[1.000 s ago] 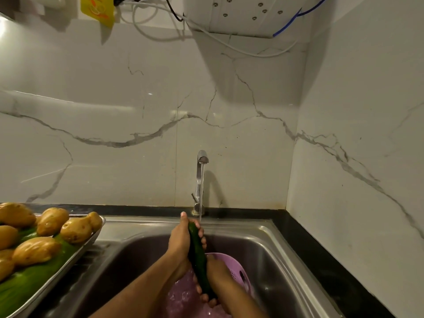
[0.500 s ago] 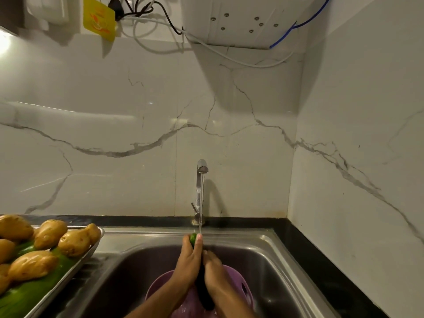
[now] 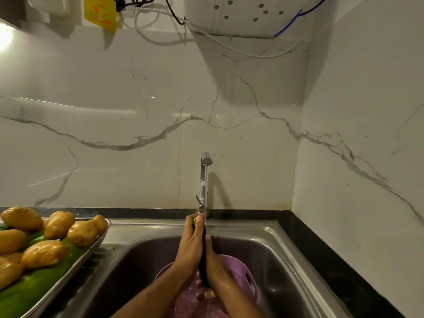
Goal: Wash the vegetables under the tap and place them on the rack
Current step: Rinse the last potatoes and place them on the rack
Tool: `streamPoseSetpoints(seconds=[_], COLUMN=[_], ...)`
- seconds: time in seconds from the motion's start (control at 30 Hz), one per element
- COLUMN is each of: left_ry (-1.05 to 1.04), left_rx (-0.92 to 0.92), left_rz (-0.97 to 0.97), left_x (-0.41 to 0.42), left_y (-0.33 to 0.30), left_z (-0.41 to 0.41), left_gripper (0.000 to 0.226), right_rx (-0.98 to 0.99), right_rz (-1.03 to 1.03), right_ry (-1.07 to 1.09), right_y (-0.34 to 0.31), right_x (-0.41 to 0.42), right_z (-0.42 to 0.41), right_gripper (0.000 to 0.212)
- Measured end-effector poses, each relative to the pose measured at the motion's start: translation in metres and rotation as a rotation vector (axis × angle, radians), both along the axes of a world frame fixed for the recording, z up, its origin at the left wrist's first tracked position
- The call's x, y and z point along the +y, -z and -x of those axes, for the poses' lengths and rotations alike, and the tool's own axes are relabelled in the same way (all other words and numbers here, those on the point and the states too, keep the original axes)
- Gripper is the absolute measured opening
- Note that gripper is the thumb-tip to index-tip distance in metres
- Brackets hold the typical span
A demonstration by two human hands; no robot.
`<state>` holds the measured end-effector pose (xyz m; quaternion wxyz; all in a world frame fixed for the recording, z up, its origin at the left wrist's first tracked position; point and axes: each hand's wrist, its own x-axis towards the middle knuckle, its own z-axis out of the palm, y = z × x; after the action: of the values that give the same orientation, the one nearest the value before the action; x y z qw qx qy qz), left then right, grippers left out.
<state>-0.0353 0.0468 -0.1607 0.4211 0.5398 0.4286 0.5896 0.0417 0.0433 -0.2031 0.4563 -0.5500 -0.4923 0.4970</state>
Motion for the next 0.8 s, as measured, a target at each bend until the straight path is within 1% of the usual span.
streamPoseSetpoints(seconds=[0.03,0.07,0.13,0.17,0.23,0.33,0.37,0.6,0.7,0.8], left_ry=[-0.008,-0.013,-0.006,-0.001,0.014,0.024,0.015,-0.048,-0.04,-0.048], left_rx=[0.0,0.0,-0.027,-0.044,-0.046,0.029,0.041,-0.038,-0.107,-0.13], left_rz=[-0.009,-0.018,-0.025,-0.022,-0.008,0.002,0.006,0.067,0.109,0.158], left_x=[0.0,0.0,0.002,0.003,0.004,0.002,0.001,-0.008,-0.023,-0.028], left_y=[0.0,0.0,-0.002,-0.002,-0.004,-0.001,0.0,-0.002,-0.014,-0.027], left_z=[0.0,0.001,0.002,0.003,0.002,-0.002,-0.004,0.002,0.005,0.006], left_gripper=[0.024,0.024,0.024,0.024,0.028,0.045,0.05,0.051,0.053,0.056], right_rx=[0.027,0.025,-0.007,-0.001,0.048,0.187,0.214,0.106,0.042,0.017], right_rz=[0.019,0.033,0.081,0.096,0.07,-0.073,-0.108,-0.106,-0.083,-0.116], right_ry=[-0.005,0.002,0.009,0.027,0.065,0.097,0.102,0.081,0.075,0.061], right_y=[-0.001,0.002,0.004,0.006,0.001,-0.01,-0.013,-0.024,-0.039,-0.051], right_x=[0.002,0.005,0.012,0.018,0.02,0.015,0.012,-0.002,-0.019,-0.027], right_z=[0.002,0.003,0.006,0.007,0.009,0.009,0.007,0.004,0.005,0.004], right_gripper=[0.045,0.051,0.078,0.082,0.072,0.043,0.038,0.026,0.026,0.029])
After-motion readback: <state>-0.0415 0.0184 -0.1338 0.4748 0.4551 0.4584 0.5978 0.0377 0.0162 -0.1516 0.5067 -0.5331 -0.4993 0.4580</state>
